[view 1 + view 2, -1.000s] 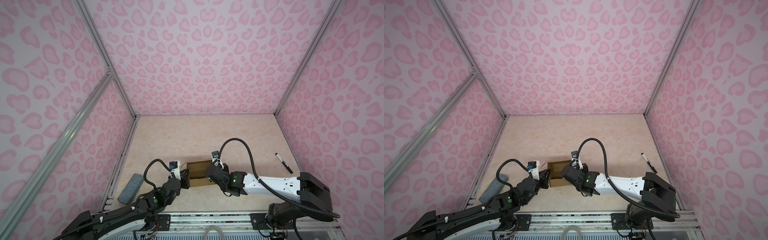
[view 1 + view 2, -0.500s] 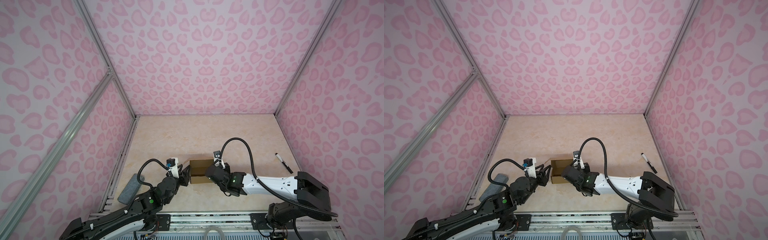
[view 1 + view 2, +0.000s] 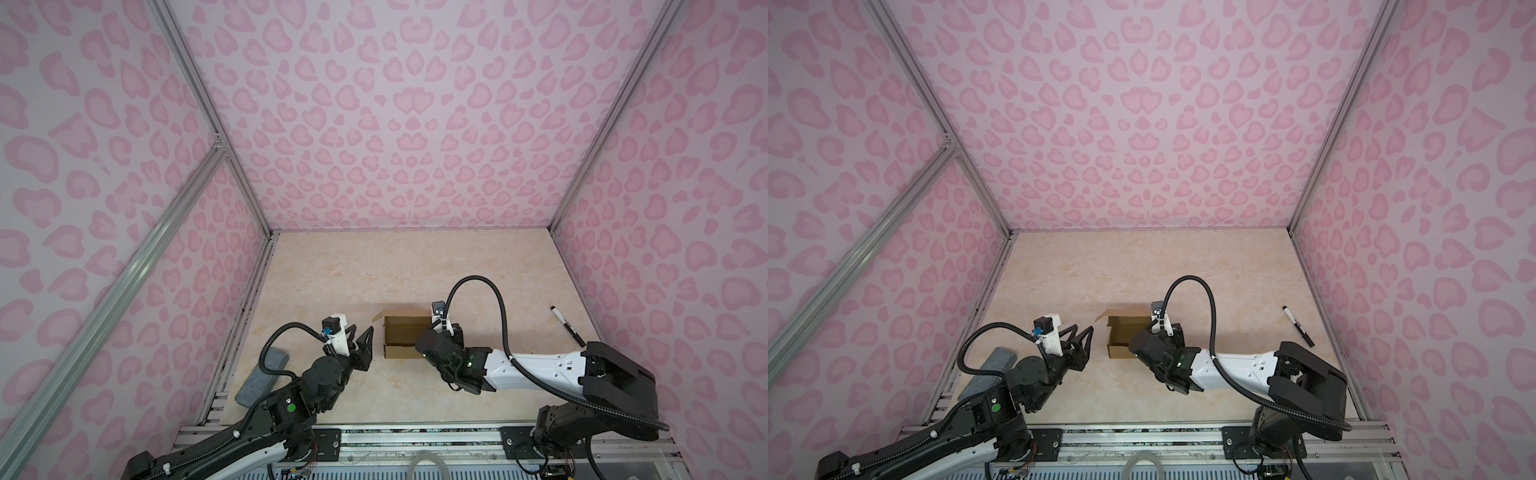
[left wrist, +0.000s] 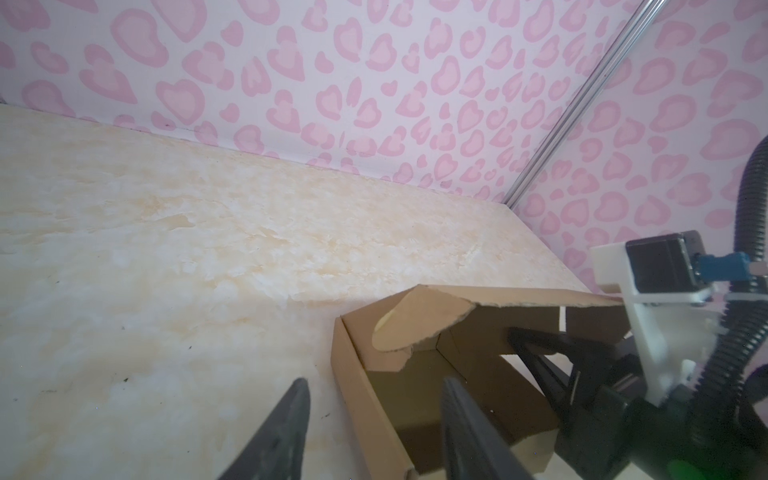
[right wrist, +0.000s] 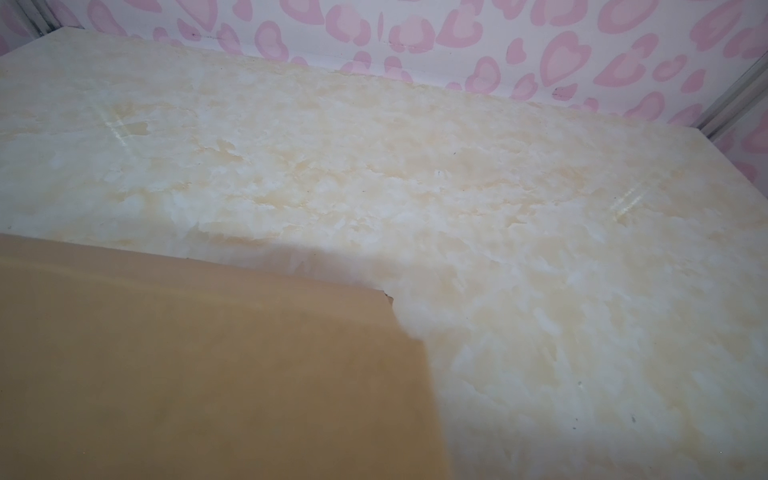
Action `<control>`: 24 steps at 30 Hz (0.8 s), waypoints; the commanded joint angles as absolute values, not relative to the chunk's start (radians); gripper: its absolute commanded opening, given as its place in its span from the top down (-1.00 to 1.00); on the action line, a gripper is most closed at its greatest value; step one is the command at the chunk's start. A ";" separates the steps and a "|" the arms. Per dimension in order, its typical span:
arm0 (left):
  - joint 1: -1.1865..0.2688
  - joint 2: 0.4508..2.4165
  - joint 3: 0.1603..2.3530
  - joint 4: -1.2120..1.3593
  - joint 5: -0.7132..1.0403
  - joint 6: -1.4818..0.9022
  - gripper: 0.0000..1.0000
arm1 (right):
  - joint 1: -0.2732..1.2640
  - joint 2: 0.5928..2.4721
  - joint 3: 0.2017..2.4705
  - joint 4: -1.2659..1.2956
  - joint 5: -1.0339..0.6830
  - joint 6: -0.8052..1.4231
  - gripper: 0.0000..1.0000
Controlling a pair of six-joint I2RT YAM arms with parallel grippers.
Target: Fold the paper box
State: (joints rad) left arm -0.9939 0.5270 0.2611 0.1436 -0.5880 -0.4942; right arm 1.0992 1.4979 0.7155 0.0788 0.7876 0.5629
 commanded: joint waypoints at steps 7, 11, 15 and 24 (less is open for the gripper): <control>-0.992 0.540 0.240 0.136 -0.625 -0.537 -0.07 | 1.110 1.502 0.602 0.223 0.809 0.558 0.96; -0.992 0.545 0.241 0.134 -0.634 -0.545 -0.08 | 1.128 1.513 0.576 0.273 0.811 0.540 0.95; -0.992 0.557 0.234 0.129 -0.630 -0.567 -0.08 | 1.141 1.516 0.559 0.286 0.824 0.542 0.87; -0.992 0.558 0.231 0.117 -0.644 -0.580 -0.08 | 1.192 1.446 0.515 0.293 0.841 0.522 0.58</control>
